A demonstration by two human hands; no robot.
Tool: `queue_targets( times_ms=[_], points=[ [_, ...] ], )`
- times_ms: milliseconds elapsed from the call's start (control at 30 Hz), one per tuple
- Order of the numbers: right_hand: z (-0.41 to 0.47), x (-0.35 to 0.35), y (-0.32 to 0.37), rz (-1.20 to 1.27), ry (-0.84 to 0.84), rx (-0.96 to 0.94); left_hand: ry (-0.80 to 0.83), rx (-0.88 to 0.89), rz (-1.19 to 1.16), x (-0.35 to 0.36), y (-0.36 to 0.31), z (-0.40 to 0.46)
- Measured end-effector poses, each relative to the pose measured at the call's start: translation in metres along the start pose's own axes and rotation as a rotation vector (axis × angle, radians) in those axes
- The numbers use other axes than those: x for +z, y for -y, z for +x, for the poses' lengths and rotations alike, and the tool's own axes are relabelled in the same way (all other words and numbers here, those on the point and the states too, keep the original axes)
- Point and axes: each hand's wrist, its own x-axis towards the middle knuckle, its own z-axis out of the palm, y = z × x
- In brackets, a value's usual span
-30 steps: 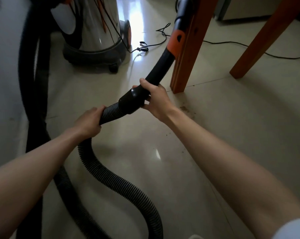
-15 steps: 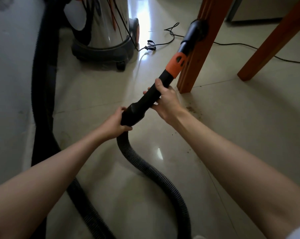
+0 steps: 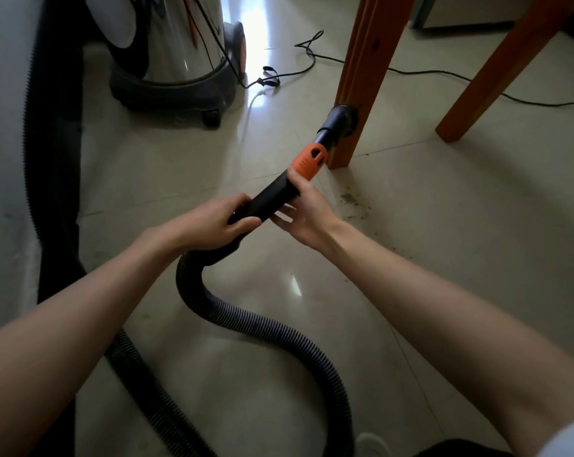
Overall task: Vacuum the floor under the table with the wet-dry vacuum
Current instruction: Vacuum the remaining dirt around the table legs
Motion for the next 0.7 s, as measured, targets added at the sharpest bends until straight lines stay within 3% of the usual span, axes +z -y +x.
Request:
queue_targets(
  times_ms=[200, 433, 700],
  points=[
    [0.006, -0.046, -0.007, 0.177, -0.054, -0.026, 0.164, -0.086, 0.077, 0.011, -0.023, 0.008],
    [0.034, -0.059, -0.004, 0.331, -0.198, -0.004, 0.034, -0.052, 0.405, 0.034, -0.064, 0.044],
    [0.051, -0.057, -0.013, 0.455, -0.206, 0.044, 0.058, -0.113, 0.406, 0.045, -0.054, 0.06]
  ],
)
